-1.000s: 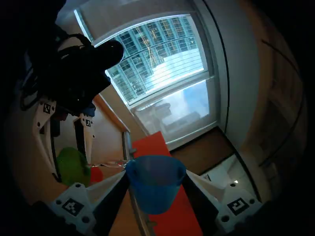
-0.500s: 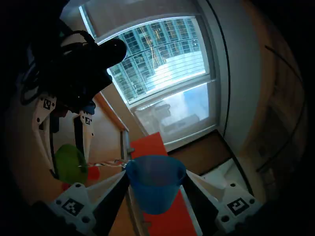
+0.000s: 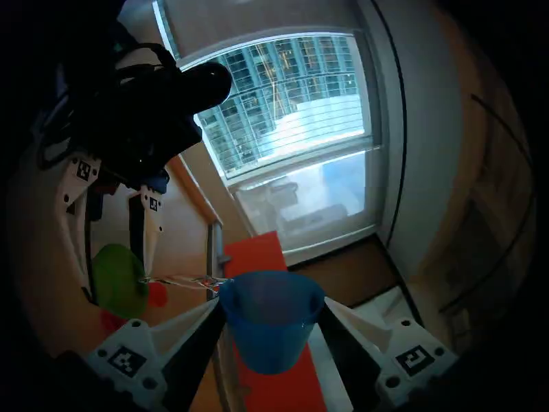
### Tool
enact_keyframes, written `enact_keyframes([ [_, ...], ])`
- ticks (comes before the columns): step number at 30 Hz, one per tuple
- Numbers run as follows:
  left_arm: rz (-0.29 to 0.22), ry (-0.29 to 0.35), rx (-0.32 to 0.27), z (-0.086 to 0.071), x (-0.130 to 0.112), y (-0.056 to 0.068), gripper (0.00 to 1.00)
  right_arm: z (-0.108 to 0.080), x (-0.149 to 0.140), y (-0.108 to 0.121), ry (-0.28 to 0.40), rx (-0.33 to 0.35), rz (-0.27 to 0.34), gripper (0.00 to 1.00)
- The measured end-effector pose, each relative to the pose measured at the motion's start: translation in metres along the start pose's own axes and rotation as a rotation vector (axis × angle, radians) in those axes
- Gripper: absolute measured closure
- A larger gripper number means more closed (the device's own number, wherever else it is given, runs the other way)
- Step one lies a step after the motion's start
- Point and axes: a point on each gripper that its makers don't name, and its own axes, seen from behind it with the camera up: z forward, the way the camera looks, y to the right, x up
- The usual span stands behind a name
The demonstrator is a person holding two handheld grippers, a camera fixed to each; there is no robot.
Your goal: Pour water
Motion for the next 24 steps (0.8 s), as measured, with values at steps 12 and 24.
enact_keyframes([
  [12,0.003,0.000,0.002,-0.0007,0.0000,-0.0010,0.11,0.0002,-0.0008,0.0058,-0.004,-0.004,-0.045,0.10],
  [24,0.004,0.001,0.004,0.0004,0.0004,-0.0017,0.11,0.0008,0.0009,0.0084,-0.006,-0.007,-0.082,0.10],
])
